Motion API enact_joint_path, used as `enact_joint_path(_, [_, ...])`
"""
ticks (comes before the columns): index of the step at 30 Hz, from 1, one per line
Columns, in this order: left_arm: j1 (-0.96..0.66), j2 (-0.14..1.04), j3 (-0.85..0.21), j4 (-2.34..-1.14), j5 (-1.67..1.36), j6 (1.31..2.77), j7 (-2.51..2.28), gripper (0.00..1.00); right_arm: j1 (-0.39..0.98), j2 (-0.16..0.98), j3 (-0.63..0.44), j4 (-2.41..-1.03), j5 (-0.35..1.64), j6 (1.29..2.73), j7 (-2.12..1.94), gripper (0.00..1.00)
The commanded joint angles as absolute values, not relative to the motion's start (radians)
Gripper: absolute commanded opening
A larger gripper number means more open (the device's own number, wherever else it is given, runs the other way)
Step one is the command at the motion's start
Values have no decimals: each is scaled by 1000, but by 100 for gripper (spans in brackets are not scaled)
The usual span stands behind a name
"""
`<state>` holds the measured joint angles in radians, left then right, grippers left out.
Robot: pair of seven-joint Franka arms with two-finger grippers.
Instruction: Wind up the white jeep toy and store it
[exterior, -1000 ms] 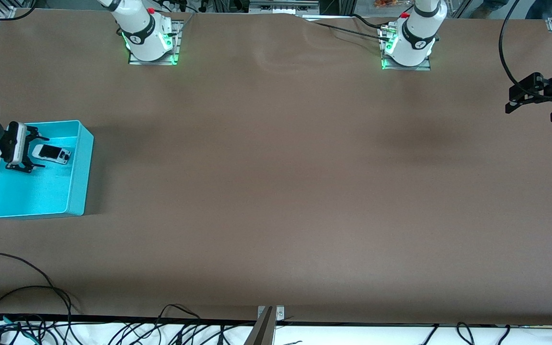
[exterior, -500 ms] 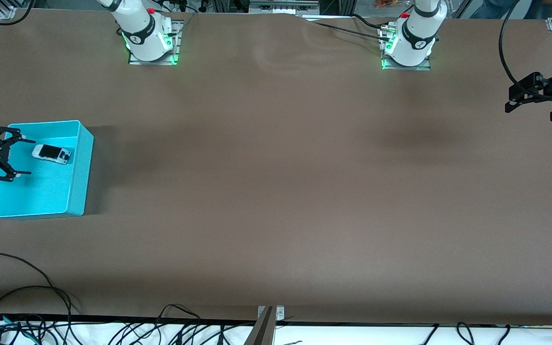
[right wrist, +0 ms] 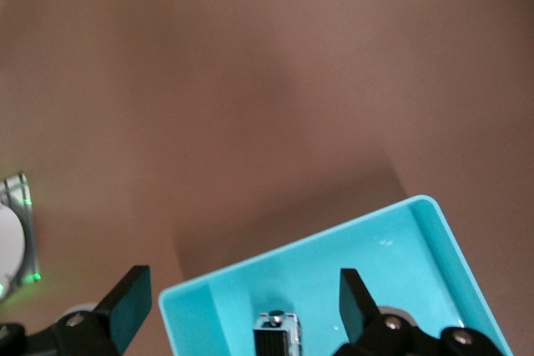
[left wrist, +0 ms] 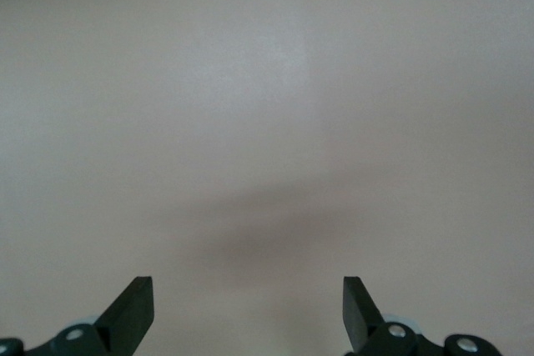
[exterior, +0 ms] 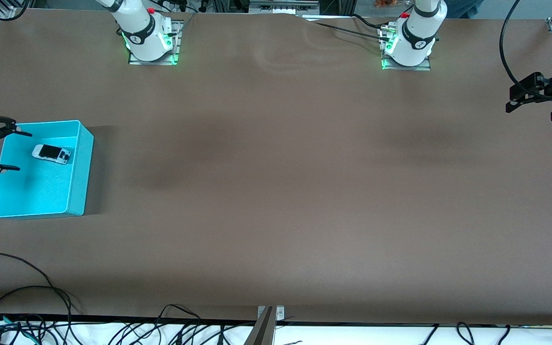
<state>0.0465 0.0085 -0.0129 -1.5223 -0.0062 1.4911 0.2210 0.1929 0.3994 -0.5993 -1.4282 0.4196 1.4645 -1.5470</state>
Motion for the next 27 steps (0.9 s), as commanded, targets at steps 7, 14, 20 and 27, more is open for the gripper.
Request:
enact_joint_path(7, [44, 23, -14, -1485, -8, 1466, 219, 100, 267, 397, -600, -1315, 368, 1381, -1186, 100])
enact_joint_path(14, [41, 23, -15, -1485, -8, 1466, 219, 100, 279, 362, -532, -1299, 335, 1387, -948, 100])
enact_joint_path(20, [41, 23, -17, -1485, -8, 1465, 219, 100, 246, 296, -361, -1308, 180, 1394, -723, 100])
enact_joint_path(27, [41, 23, -17, -1485, -8, 1463, 221, 100, 164, 239, -175, -1339, 61, 1397, -459, 100])
